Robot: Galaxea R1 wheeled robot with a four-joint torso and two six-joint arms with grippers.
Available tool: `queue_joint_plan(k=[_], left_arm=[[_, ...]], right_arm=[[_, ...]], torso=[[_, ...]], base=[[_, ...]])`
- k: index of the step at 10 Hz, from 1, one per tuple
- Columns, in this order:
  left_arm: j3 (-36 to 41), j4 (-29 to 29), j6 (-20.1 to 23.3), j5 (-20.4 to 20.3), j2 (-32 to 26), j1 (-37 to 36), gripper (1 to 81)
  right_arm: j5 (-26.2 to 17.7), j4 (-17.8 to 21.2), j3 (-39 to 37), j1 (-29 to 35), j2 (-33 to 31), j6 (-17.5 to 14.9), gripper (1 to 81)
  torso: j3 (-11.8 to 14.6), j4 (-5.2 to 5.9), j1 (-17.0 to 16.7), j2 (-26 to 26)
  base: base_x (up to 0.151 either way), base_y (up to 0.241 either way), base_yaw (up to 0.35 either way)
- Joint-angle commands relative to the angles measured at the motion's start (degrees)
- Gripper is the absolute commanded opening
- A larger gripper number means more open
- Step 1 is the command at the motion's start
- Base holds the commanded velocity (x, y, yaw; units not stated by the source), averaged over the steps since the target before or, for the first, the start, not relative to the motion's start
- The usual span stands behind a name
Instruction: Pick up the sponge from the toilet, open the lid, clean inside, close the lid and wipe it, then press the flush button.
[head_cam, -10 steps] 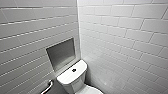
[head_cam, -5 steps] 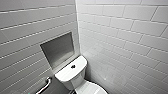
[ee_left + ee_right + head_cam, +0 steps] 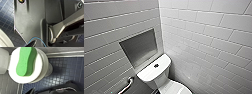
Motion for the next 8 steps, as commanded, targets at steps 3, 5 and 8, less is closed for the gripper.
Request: queue_joint_plan(k=[3,5,8], left_arm=[[0.1,0.3,0.4,3.9,0.0,-0.3,81.1],[0.1,0.3,0.4,3.8,0.0,-0.3,81.1],[0.1,0.2,0.4,3.8,0.0,-0.3,81.1]], right_arm=[[-1.2,0.2,0.0,3.6,-1.7,1.4,81.1],[-1.2,0.1,-0.4,3.6,-1.7,1.4,81.1],[-1.2,-0.1,-0.3,4.2,-1.5,1.4,81.1]], torso=[[0.0,-2.03,5.7,-8.9],[-4.0,-4.81,7.8,-12.4],[-7.5,-5.42,10.5,-16.8]], base=[[0.000,0.000,0.000],[0.000,0.000,0.000],[0.000,0.000,0.000]])
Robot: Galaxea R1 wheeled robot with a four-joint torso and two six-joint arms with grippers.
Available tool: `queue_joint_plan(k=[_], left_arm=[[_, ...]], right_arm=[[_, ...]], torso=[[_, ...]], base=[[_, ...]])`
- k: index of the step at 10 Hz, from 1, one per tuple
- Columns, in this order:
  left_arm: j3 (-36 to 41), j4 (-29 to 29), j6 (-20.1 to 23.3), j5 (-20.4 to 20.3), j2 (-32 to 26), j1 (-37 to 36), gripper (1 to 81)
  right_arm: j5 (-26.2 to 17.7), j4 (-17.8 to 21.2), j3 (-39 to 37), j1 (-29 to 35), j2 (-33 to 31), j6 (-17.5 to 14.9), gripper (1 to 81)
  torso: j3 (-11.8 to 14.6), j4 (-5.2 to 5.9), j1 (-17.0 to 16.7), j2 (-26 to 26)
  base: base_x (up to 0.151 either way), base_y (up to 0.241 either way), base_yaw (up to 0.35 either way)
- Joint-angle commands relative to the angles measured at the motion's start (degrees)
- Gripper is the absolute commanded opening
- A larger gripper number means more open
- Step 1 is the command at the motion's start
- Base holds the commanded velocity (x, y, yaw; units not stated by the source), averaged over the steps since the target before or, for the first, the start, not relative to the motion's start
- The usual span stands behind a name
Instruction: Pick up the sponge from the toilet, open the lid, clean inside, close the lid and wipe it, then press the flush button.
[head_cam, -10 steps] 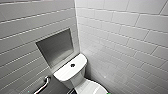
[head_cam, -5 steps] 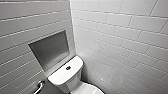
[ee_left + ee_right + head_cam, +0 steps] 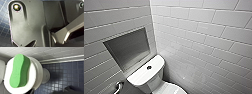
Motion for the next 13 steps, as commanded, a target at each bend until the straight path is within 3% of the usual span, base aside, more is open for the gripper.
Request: queue_joint_plan(k=[1,2,3,6,12,13], left_arm=[[0.1,0.3,0.4,3.8,0.2,-0.4,81.1],[0.1,0.2,0.4,3.8,0.1,-0.5,81.1],[0.1,0.0,0.4,3.9,-0.1,-0.4,81.1],[0.1,-0.2,0.4,3.9,-0.3,-0.4,81.1],[0.1,-0.3,0.3,3.9,-0.2,-0.2,81.1],[0.1,-0.3,0.3,4.0,-0.3,-0.2,81.1]], right_arm=[[-2.2,-0.1,0.6,3.4,-2.0,0.1,81.1],[-2.2,-0.1,0.9,3.6,-2.2,0.1,81.1],[-2.2,-0.2,1.4,4.3,-2.5,0.1,81.1],[-2.5,-0.2,4.5,8.9,-3.9,0.1,81.1],[-6.0,-0.4,-1.1,13.3,2.5,0.1,81.1],[-6.0,-0.4,-0.9,13.7,2.4,0.1,81.1]], torso=[[-5.2,0.00,3.6,-5.6],[-4.2,0.00,4.9,-7.6],[-3.8,0.00,2.6,-4.0],[-5.7,0.00,4.0,-6.0],[-5.7,0.00,4.0,-5.9],[-5.7,0.00,7.8,-11.6]], base=[[0.000,0.000,0.000],[0.000,0.000,0.000],[0.000,0.000,0.000],[0.000,0.000,0.000],[0.000,0.000,0.000],[0.000,0.000,0.000]])
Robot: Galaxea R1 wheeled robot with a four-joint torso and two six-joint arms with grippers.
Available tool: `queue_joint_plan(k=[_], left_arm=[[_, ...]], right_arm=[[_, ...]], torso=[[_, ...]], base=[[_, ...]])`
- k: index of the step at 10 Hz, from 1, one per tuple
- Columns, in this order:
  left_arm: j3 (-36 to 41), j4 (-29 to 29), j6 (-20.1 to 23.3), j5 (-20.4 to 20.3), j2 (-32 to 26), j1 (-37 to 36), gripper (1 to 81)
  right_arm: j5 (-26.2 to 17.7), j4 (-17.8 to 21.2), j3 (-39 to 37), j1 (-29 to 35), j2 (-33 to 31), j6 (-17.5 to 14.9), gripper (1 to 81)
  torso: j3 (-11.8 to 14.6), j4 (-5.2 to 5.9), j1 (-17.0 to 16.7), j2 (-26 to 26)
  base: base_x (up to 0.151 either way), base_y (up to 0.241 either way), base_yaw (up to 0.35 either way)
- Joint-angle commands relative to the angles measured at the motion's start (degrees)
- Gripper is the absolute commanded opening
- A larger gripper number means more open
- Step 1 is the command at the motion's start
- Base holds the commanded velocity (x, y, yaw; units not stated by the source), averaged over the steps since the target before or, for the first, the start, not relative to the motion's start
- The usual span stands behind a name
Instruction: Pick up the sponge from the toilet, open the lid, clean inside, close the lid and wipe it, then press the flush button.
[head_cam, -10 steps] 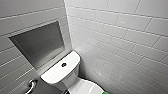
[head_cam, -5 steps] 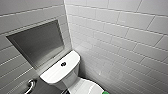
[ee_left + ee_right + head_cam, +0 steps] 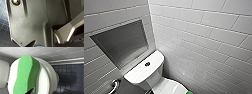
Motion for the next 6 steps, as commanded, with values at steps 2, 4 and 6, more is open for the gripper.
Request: queue_joint_plan(k=[2,4,6], left_arm=[[0.1,-0.3,0.3,4.2,0.2,0.2,81.1],[0.1,-0.4,0.3,4.1,0.1,0.3,81.1],[0.1,-0.4,0.3,4.1,0.1,0.3,81.1]], right_arm=[[-2.8,-0.4,1.1,5.2,-2.3,0.1,81.1],[-2.8,-0.4,2.6,6.2,-3.0,0.1,81.1],[-2.8,-0.6,3.8,7.1,-3.2,0.0,81.1]], torso=[[0.0,-0.02,4.3,-6.6],[0.0,-0.02,6.5,-10.3],[-5.4,-0.02,5.5,-8.9]], base=[[0.000,0.000,0.000],[0.000,0.000,0.000],[0.000,0.000,0.000]])
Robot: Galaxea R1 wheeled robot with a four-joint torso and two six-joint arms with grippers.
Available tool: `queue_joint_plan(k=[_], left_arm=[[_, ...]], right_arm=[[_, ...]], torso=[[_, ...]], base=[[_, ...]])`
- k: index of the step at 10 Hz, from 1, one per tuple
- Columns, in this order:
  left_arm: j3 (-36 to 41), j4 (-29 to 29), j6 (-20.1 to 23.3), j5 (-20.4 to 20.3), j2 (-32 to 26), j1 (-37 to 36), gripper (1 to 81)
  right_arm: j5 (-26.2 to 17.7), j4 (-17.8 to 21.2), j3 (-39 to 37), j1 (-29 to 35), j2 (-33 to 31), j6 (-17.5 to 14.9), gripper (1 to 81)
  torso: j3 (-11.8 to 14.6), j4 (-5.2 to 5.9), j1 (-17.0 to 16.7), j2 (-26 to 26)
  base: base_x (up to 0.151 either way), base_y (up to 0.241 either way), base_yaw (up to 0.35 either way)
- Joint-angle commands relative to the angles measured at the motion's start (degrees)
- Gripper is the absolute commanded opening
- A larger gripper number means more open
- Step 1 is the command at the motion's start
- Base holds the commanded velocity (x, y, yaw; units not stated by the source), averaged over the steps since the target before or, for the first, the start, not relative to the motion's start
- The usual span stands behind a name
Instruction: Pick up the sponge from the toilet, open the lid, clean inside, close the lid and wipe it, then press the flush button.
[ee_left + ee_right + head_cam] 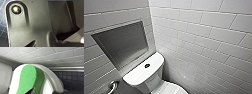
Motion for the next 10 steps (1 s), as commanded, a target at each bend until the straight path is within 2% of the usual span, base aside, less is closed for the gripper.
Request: queue_joint_plan(k=[1,2,4,7,10], left_arm=[[0.1,-0.3,0.3,4.1,0.1,0.2,81.1],[0.1,-0.3,0.3,4.1,0.1,0.2,81.1],[0.1,-0.1,0.4,4.0,0.3,0.3,81.1],[0.1,0.1,0.4,3.8,0.4,0.2,81.1],[0.1,0.0,0.4,3.8,0.6,0.2,81.1]], right_arm=[[-2.1,-0.7,2.8,5.2,-1.9,-0.1,81.1],[-2.0,-1.4,3.9,5.3,-2.0,-0.1,81.1],[-2.1,-3.6,7.6,7.2,-3.1,0.0,81.1],[-3.5,-5.0,11.9,9.3,-4.7,-0.1,81.1],[-6.3,-4.2,7.8,8.9,-0.4,0.1,81.1]], torso=[[-5.3,0.00,0.0,0.0],[-1.0,0.00,0.2,-0.3],[-4.0,0.00,0.8,-1.0],[-4.7,0.00,0.9,-1.1],[-4.7,0.00,0.9,-1.2]], base=[[0.000,0.000,0.000],[0.000,0.000,0.000],[0.000,0.000,0.000],[0.000,0.000,0.000],[0.000,0.000,0.000]])
